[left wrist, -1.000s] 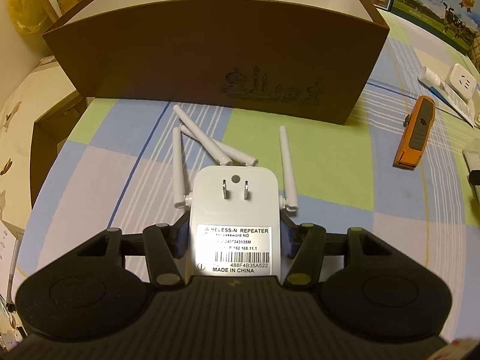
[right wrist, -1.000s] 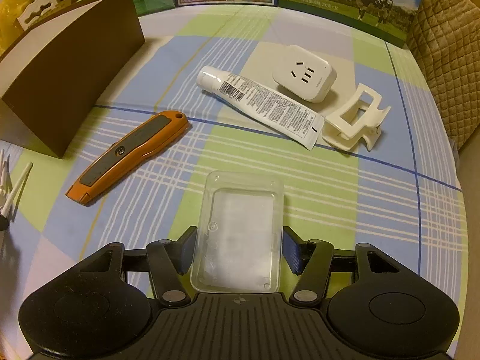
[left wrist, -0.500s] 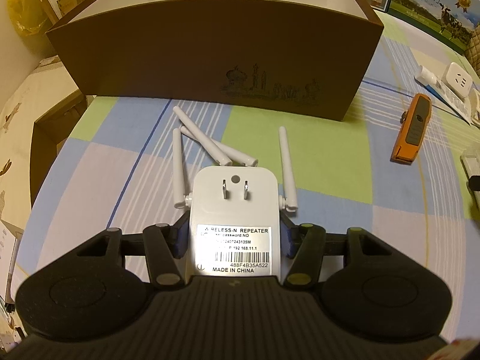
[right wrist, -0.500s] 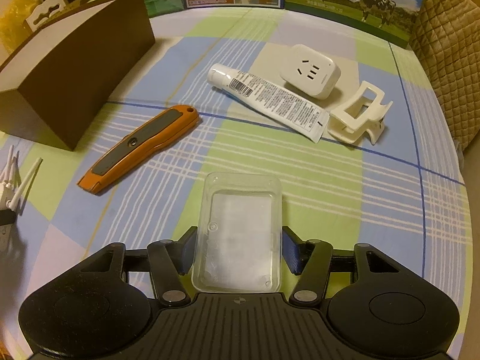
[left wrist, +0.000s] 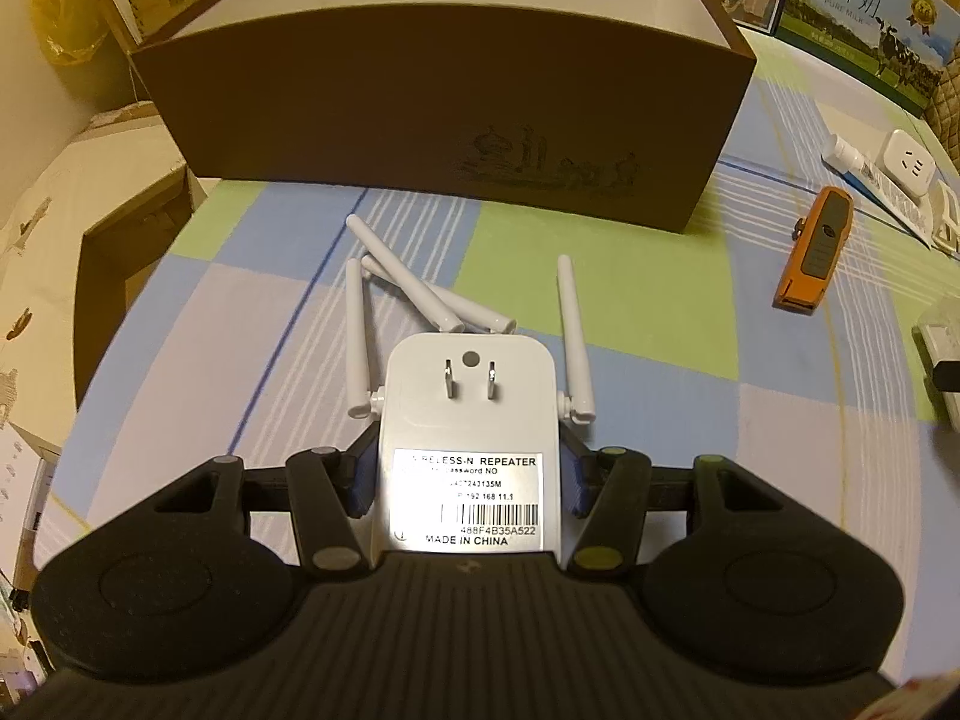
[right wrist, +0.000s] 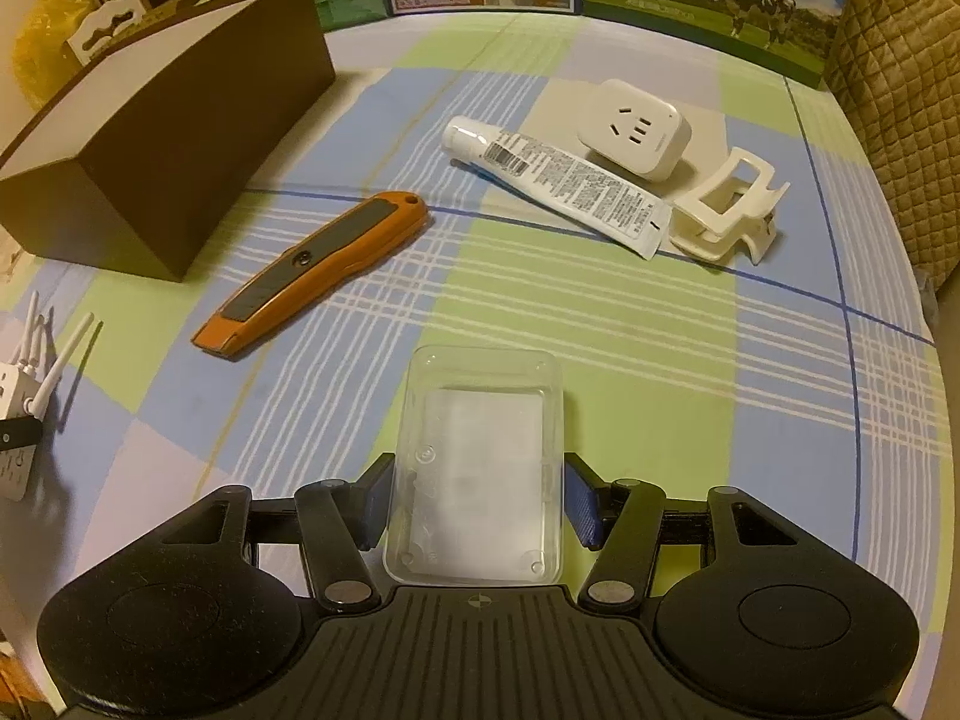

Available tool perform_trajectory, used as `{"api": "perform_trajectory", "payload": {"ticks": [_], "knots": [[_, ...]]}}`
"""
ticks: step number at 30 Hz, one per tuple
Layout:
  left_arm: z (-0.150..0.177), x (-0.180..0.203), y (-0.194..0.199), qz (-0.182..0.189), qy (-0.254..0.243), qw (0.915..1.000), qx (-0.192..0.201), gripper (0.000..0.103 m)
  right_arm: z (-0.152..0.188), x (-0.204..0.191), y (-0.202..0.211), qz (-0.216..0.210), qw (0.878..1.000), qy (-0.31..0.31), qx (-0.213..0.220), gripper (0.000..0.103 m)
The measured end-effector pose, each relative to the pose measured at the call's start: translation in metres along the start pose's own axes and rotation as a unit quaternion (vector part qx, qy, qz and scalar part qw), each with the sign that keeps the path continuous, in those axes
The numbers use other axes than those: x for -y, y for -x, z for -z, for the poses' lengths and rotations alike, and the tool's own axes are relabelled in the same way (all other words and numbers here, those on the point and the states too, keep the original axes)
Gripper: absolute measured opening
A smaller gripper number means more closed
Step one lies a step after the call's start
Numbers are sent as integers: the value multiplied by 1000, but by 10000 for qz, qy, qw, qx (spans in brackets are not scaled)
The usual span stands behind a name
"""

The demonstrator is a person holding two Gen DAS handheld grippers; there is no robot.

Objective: Organize rigid objects
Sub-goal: 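Carry the repeater and clear case over the brown box with both tools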

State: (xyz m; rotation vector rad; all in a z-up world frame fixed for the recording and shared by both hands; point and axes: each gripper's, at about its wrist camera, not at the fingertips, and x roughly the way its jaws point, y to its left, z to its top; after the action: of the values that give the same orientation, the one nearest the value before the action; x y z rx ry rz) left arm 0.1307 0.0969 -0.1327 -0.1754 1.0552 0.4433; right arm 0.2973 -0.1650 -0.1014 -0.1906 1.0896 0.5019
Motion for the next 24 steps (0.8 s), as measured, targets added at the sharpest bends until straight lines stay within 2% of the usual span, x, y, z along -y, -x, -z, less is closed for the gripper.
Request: {"api": "perform_trajectory", "payload": {"ticks": [13,24], "knots": [[8,-20,44,33,139,9993,351,52,-1,-21,22,-241,9995,125,168,54],[-6,-39,94,175,177,9955,915,52,-15,-61,50,-667,9961,327,472,54]]}}
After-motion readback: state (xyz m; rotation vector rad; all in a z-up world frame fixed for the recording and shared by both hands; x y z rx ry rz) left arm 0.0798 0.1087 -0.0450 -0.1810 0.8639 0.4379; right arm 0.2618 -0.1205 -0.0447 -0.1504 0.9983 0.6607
